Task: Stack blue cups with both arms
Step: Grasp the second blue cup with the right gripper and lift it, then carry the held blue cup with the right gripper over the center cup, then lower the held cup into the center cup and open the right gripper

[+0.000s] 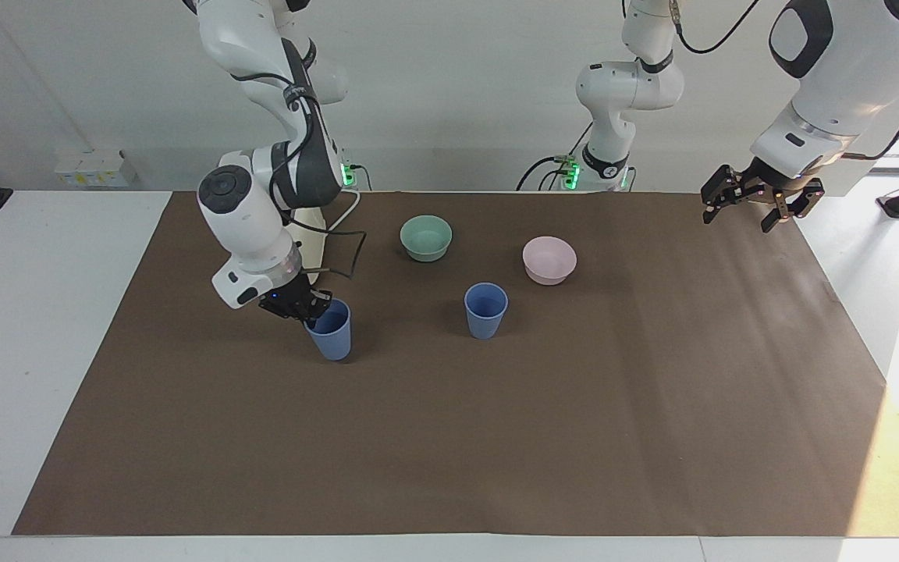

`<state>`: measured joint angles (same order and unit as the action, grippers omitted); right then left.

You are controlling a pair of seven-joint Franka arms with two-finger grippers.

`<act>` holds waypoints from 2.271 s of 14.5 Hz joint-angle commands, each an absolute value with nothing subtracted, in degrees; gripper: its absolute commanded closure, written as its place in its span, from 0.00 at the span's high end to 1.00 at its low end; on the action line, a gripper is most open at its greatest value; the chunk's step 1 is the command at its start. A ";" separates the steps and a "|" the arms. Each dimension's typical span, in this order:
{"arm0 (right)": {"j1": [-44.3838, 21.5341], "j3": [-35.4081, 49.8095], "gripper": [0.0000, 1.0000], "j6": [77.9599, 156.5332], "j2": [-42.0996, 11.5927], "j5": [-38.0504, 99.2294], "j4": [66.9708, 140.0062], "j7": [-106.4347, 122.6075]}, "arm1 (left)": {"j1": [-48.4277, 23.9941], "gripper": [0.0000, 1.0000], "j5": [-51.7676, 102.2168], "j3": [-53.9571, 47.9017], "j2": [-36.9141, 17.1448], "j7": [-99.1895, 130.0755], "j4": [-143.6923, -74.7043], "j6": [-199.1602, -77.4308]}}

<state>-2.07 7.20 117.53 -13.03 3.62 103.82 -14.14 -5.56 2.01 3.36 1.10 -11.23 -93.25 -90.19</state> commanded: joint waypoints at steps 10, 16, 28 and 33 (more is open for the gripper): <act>-18.97 8.96 0.00 103.98 -17.22 3.69 80.71 -37.60 | -5.63 1.00 1.32 3.52 2.29 -11.16 -93.25 -90.97; -24.17 9.14 0.00 105.29 -18.10 4.31 80.50 -44.64 | -5.19 1.00 1.67 3.51 2.46 -10.90 -92.99 -90.88; -25.58 9.05 0.00 110.57 -19.34 4.66 88.24 -45.00 | -5.62 1.00 1.67 3.43 2.90 -11.16 -93.52 -90.62; -25.66 9.05 0.00 111.71 -19.34 4.83 89.74 -45.00 | -5.71 1.00 1.67 3.43 2.90 -11.08 -93.52 -90.62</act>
